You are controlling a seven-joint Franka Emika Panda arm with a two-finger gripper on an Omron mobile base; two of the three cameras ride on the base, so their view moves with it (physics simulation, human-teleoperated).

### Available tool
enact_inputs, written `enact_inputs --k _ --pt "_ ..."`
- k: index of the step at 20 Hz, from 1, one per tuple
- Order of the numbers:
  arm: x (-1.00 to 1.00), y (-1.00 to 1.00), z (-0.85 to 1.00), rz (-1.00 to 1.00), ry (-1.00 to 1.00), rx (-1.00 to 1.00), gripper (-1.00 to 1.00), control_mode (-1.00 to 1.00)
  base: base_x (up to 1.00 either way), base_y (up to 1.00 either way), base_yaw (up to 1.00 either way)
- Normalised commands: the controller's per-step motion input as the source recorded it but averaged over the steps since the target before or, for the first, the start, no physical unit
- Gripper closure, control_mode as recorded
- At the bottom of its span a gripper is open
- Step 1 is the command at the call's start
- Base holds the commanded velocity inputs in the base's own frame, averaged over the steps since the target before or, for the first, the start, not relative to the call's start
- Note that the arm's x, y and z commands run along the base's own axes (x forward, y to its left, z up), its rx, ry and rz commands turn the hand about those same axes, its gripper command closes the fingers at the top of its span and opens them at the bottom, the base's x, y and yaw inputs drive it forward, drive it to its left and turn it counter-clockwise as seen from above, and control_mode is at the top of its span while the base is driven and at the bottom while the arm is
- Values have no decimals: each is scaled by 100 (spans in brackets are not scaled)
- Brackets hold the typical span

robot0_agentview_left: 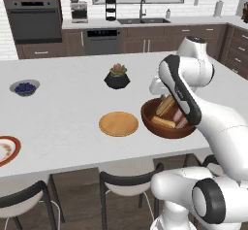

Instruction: Place one bun and one sausage from the bowl on each plate.

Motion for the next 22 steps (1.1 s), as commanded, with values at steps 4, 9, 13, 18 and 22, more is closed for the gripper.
enact_inputs --k 4,9,13,18,22 --pt "24 -13 -15 -2 -1 -5 -100 -100 0 0 0" --pt "98 -51 -44 -45 2 0 -100 -100 0 0 0" --pt "89 -46 -54 -42 0 0 -100 -100 0 0 0" --pt "93 -58 -40 -25 0 0 -100 -100 0 0 0" --pt "97 -61 -18 6 2 8 -100 -100 0 0 0"
